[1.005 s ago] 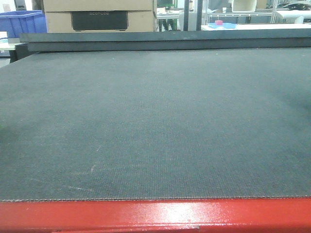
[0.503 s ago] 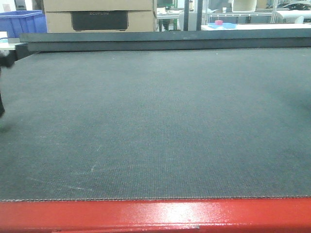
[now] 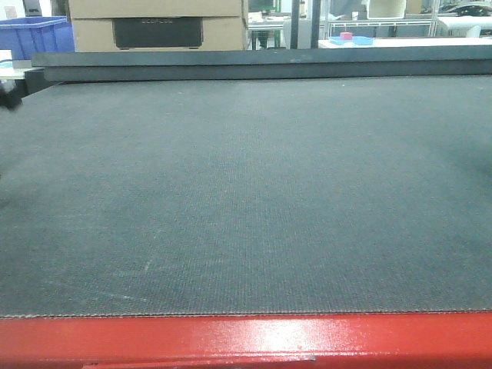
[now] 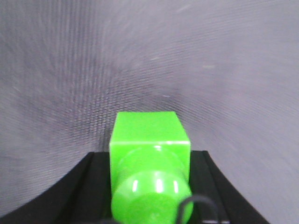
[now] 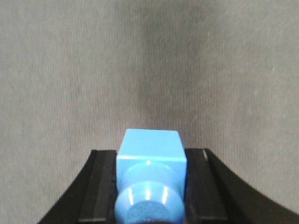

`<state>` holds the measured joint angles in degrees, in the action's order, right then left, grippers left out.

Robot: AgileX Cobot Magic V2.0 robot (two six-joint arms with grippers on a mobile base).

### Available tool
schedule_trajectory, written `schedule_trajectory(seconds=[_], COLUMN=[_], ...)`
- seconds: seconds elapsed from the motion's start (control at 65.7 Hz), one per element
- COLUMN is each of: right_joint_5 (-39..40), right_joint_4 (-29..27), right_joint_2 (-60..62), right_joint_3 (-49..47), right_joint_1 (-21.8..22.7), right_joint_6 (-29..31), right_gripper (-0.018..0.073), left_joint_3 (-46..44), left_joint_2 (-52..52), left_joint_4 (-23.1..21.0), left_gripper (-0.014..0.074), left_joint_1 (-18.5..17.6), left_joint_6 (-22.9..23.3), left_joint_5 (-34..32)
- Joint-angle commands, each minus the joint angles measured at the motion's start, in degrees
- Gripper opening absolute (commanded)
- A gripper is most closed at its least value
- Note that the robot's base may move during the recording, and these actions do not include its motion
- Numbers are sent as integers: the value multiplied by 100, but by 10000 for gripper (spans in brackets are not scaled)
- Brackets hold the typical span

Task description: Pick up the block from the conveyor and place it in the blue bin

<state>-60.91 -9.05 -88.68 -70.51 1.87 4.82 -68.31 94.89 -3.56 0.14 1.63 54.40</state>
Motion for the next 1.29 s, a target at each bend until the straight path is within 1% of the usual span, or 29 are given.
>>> schedule_trajectory(seconds=[0.0,0.061,0.122,0.168,0.305,0.335,0.396,0.426,0.487,0.548,0.625,0.685,0.762,0.944,1.158,1.279], right_joint_5=[87,483,968,1288,2274,2468,2826,2970,3219,3421,3735,4043,4341,4376,4349,4791], right_joint_4=[-3,-3,-3,-13,-27,-40,-53,-65,-63,-63,-63,-63,-63,-1,-1,-1], right_joint_2=[301,592,877,1111,1932,2141,2578,2793,3217,3623,4125,4402,4760,5500,6338,6673], right_joint_3=[210,565,926,1213,2114,2306,2663,2824,3108,3364,3680,3872,3990,3990,3979,3979], right_joint_1=[29,29,29,29,29,19,10,-6,-29,-29,-29,-29,-29,-29,-29,-29], right_joint_6=[91,91,133,176,175,175,175,175,175,175,175,175,175,175,175,175], right_gripper=[-162,-162,-162,-162,-162,-162,-162,-162,-162,-162,-162,-162,-162,-162,-162,-162], left_joint_3=[66,246,484,718,1562,1836,2273,2484,2876,3197,3508,3688,3795,3807,3807,3807], left_joint_2=[-474,-864,-1234,-1525,-2449,-2655,-3063,-3266,-3656,-4021,-4478,-4777,-5111,-5847,-6658,-6953], left_joint_4=[-7,-49,-80,-91,-269,-403,-664,-758,-972,-1072,-1082,-1071,-1070,-1032,-1032,-1032], left_gripper=[-111,-111,-111,-111,-111,-111,-111,-111,-111,-111,-111,-111,-111,-111,-111,-111], left_joint_1=[15,15,15,15,15,15,15,15,15,15,15,15,15,15,15,15], left_joint_6=[-581,-945,-1094,-1093,-1093,-1066,-936,-868,-856,-856,-856,-856,-856,-856,-856,-856], left_joint_5=[-27,-247,-535,-764,-1807,-2159,-2628,-2980,-3458,-3787,-4171,-4337,-4315,-4235,-4381,-4381])
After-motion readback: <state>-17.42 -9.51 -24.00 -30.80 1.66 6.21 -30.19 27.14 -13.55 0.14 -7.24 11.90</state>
